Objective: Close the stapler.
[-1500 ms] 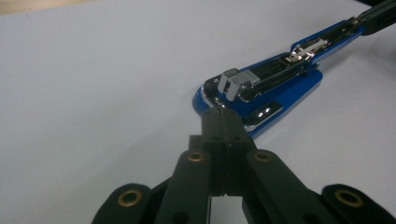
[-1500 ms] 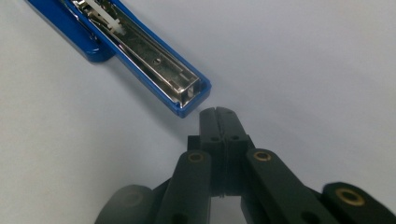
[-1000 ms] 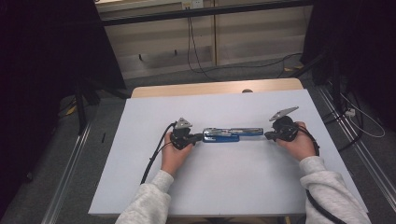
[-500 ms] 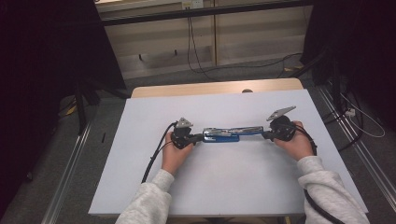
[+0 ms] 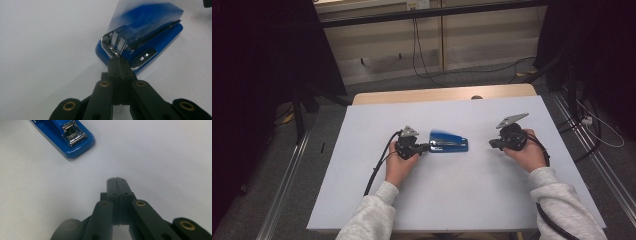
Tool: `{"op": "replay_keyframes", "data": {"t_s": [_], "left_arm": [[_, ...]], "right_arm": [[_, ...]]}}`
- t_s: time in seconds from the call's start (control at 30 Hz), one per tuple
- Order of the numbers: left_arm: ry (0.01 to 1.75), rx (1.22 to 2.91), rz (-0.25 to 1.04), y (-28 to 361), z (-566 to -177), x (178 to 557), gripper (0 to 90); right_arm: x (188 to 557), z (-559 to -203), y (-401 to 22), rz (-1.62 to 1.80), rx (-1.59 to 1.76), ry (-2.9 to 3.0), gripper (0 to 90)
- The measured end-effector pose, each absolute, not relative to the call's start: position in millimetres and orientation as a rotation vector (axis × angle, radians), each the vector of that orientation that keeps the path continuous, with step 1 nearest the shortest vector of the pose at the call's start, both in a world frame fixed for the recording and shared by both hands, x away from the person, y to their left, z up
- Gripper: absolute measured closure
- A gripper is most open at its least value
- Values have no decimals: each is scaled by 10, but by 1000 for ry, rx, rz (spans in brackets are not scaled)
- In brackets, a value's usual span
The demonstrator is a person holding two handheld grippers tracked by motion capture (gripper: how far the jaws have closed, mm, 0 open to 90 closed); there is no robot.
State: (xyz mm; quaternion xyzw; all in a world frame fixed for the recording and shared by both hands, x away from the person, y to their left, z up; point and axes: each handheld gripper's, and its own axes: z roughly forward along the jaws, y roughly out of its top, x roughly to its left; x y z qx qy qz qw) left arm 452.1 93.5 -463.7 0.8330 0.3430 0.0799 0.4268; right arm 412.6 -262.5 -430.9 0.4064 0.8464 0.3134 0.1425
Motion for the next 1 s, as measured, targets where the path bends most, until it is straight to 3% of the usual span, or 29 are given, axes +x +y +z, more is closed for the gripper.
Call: {"op": "replay_keyframes", "data": {"t_s": [0.23, 0.4, 0.47, 0.63, 0.77, 1.0], "left_arm": [[858, 2075, 199, 954, -4630, 4514, 894], [868, 2063, 216, 1021, -4621, 4514, 835], [876, 2055, 211, 1055, -4610, 4511, 792], [882, 2019, 227, 1166, -4523, 4486, 561], [877, 1999, 218, 1241, -4442, 4441, 435], [833, 2008, 221, 1296, -4393, 4343, 277]], "right_arm": [[4132, -4314, -2616, 960, 1194, 2430, 863], [4123, -4330, -2576, 959, 1192, 2443, 795], [4113, -4334, -2567, 964, 1197, 2445, 757], [4065, -4327, -2567, 993, 1221, 2446, 663], [3999, -4310, -2577, 1018, 1245, 2434, 544], [3874, -4303, -2570, 1013, 1230, 2438, 395]]}}
